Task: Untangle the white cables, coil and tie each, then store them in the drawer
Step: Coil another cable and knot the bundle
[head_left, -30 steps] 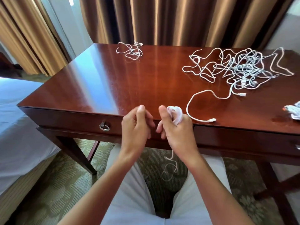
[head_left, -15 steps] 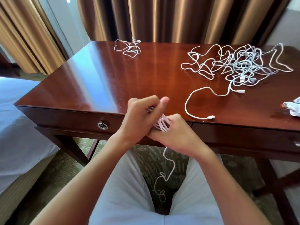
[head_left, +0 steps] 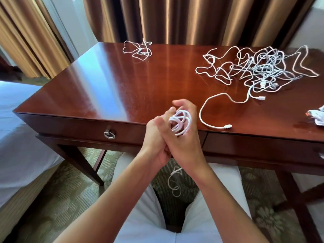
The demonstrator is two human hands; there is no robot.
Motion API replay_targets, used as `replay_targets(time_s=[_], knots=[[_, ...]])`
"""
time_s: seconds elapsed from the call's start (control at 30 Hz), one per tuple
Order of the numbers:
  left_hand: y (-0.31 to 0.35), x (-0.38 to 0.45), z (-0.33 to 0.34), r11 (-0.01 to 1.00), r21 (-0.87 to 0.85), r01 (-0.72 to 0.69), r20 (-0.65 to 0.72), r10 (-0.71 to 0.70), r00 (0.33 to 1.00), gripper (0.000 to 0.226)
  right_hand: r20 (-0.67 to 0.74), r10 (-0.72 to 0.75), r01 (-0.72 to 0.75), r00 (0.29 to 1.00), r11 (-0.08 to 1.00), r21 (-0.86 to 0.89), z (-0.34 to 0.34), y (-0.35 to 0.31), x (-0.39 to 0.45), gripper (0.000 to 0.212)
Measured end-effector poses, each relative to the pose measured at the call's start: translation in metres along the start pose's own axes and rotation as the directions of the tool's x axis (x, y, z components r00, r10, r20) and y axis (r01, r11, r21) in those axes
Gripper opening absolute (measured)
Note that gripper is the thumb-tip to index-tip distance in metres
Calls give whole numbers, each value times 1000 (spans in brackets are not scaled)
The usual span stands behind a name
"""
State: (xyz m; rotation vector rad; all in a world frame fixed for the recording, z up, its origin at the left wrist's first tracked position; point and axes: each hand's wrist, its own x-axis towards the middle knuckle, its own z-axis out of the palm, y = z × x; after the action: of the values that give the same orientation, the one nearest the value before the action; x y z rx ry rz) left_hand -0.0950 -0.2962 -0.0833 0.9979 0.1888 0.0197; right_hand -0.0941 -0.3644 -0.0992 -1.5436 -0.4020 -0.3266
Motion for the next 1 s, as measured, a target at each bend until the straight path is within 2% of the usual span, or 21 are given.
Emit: replay_targets(time_s=[0.07, 0.17, 0.27, 0.3, 0.33, 0.37, 0.43, 0.47, 0.53, 0.6, 0.63, 0.67, 0.73, 0.8, 0.87, 0.93, 1.0], knots=[[1, -2, -1, 990, 136, -22, -35, 27, 999, 36, 16, -42, 44, 999, 990, -135, 3, -2, 1, 22], [9, -4, -5, 921, 390, -25, 25, 16, 1000, 29, 8, -5, 6, 1000, 993, -117, 2, 1, 7, 4], [15, 4, -19, 834, 550, -37, 66, 1, 998, 38, 14, 53, -51, 998, 988, -147, -8, 3, 15, 25], [17, 7, -24, 810, 580, -80, 52, 61, 997, 42, 33, 81, -74, 996, 983, -168, -13, 3, 18, 30], [20, 10, -28, 767, 619, -168, 41, 181, 983, 43, 92, 99, -79, 991, 976, -202, -19, 2, 21, 35], [23, 12, -31, 672, 682, -289, 56, 346, 937, 43, 164, 117, -78, 980, 971, -227, -25, 1, 24, 42], [34, 8, -32, 340, 788, -514, 227, 615, 755, 34, 331, 168, -80, 929, 961, -263, -31, -5, 26, 47], [39, 3, -29, 168, 785, -596, 373, 639, 673, 29, 396, 174, -57, 902, 956, -289, -32, -7, 26, 47], [46, -5, -21, -140, 719, -681, 638, 522, 566, 30, 488, 132, 77, 863, 920, -385, -31, -8, 26, 36], [46, -5, -16, -394, 627, -672, 774, 416, 478, 34, 536, 59, 240, 842, 849, -470, -27, -10, 25, 18], [47, -3, -15, -461, 596, -657, 800, 404, 442, 34, 558, 91, 227, 825, 850, -475, -26, -12, 24, 11], [47, 0, -15, -487, 584, -649, 809, 408, 422, 34, 563, 150, 153, 813, 878, -454, -26, -14, 24, 14], [46, 6, -19, -444, 585, -679, 806, 410, 426, 38, 546, 236, -19, 804, 928, -373, -28, -17, 22, 35], [43, 10, -25, -311, 594, -742, 780, 450, 436, 42, 574, 268, -117, 774, 951, -286, -29, -15, 20, 30], [41, 10, -29, -189, 624, -758, 700, 565, 436, 49, 610, 270, -174, 745, 962, -212, -30, -21, 19, 16], [42, 10, -30, -83, 662, -745, 578, 688, 438, 57, 601, 279, -210, 749, 960, -184, -34, -20, 17, 22], [43, 12, -32, -26, 678, -735, 496, 754, 431, 62, 577, 305, -236, 758, 952, -194, -37, -18, 16, 36]])
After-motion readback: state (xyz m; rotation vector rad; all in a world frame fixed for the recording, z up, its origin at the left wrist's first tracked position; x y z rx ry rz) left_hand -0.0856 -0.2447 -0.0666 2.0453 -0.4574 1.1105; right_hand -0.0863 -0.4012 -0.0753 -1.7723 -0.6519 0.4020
